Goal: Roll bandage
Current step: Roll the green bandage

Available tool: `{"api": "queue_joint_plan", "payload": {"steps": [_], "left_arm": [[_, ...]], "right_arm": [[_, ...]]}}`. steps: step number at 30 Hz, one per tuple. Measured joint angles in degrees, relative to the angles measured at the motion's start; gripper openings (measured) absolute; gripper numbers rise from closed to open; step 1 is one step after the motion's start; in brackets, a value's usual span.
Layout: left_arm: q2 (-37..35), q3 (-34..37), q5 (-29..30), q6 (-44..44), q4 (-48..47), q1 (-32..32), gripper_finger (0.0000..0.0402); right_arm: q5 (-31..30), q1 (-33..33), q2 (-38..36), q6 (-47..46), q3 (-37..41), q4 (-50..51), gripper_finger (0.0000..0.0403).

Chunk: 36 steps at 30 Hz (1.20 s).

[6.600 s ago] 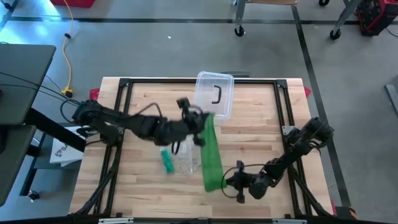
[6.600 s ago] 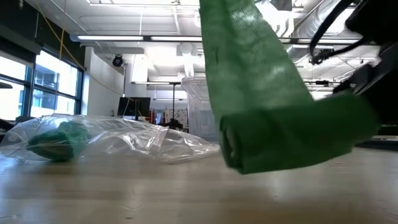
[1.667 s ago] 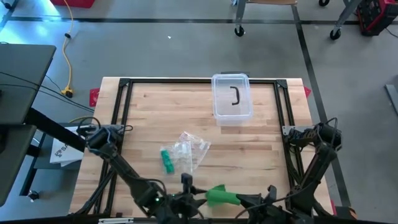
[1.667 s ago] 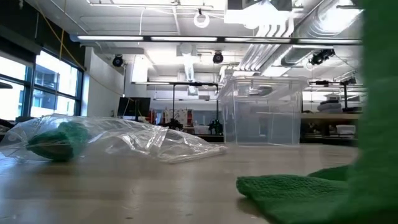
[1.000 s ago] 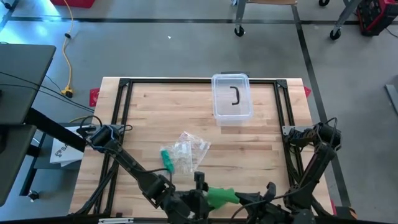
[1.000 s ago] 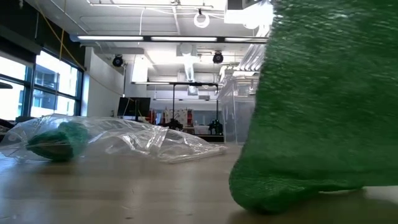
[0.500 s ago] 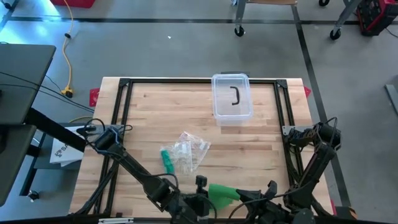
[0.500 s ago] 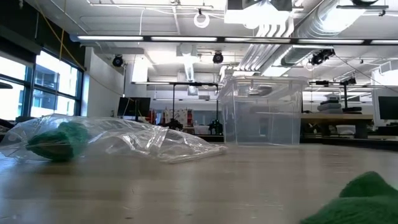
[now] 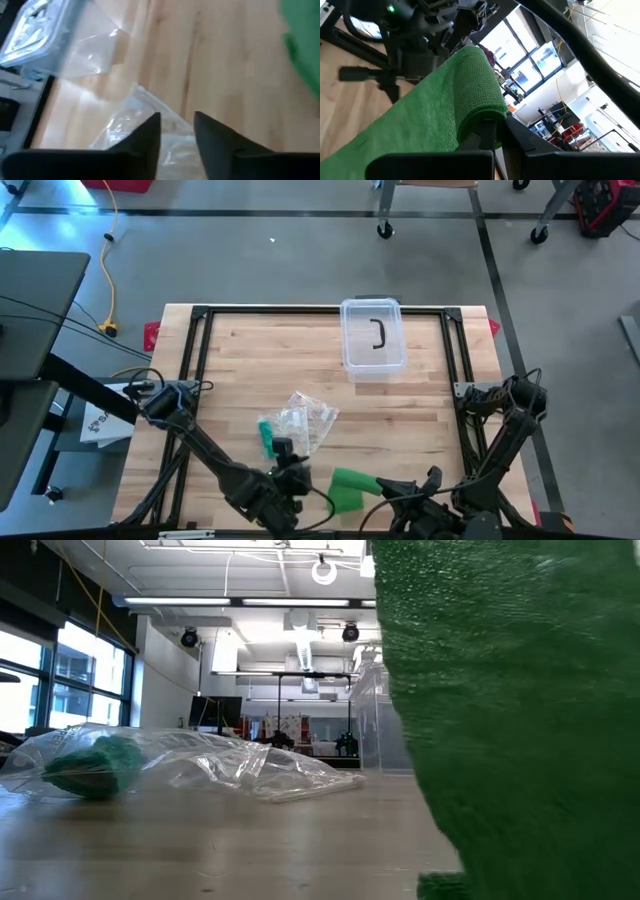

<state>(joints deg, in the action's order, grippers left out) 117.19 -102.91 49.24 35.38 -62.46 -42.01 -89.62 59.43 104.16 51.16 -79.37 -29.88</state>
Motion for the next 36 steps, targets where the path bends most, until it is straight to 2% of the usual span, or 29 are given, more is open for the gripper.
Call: {"api": "queue_joint_plan", "payload": {"steps": [3,6,9,11,14,16,18,22,28,30,33,36], "left_arm": [[-0.03,0.00,-2.54,-2.62,4.00,-0.30,0.0166],[-0.03,0.00,-6.24,-9.03,11.99,-1.24,0.0218],[-0.03,0.00,-6.10,-13.82,20.93,-2.56,0.0258],[-0.03,0.00,-2.13,-15.19,25.98,-3.48,0.0273],[-0.03,0.00,10.96,-14.14,30.46,-5.12,0.0279],[-0.03,0.00,17.70,-12.24,32.35,-5.74,0.0280],[-0.03,0.00,19.58,-11.41,34.64,-5.80,0.0280],[0.20,-0.02,15.48,-16.98,42.29,-4.53,0.0280],[0.83,0.00,12.41,-32.59,54.96,-1.22,0.0280],[0.80,-0.02,9.01,-37.27,59.46,-0.50,0.0278],[0.83,0.00,1.64,-40.48,63.86,0.64,0.0266],[0.83,0.00,0.32,-40.13,65.51,1.34,0.0239]], "right_arm": [[0.00,-0.21,0.00,0.10,0.00,0.02,0.0000],[0.00,-0.20,0.00,-0.04,0.00,0.02,0.0000],[0.00,-0.21,-0.01,0.13,0.00,0.02,0.0000],[0.00,-0.21,0.00,0.13,0.00,0.02,0.0000],[0.00,-0.21,0.00,-0.02,0.00,0.02,0.0000],[0.00,-0.19,0.00,0.13,0.00,0.02,0.0000],[0.00,-0.19,-0.02,0.13,0.00,0.04,0.0000],[0.41,-0.17,-0.01,0.22,0.00,0.03,0.0000],[0.50,0.08,0.00,0.18,0.00,0.04,0.0000],[0.52,0.28,-0.02,0.09,0.00,0.02,0.0000],[0.46,0.60,-0.02,0.20,-0.02,-0.04,0.0000],[0.34,0.84,-0.04,0.17,-0.04,-0.05,0.0000]]}}
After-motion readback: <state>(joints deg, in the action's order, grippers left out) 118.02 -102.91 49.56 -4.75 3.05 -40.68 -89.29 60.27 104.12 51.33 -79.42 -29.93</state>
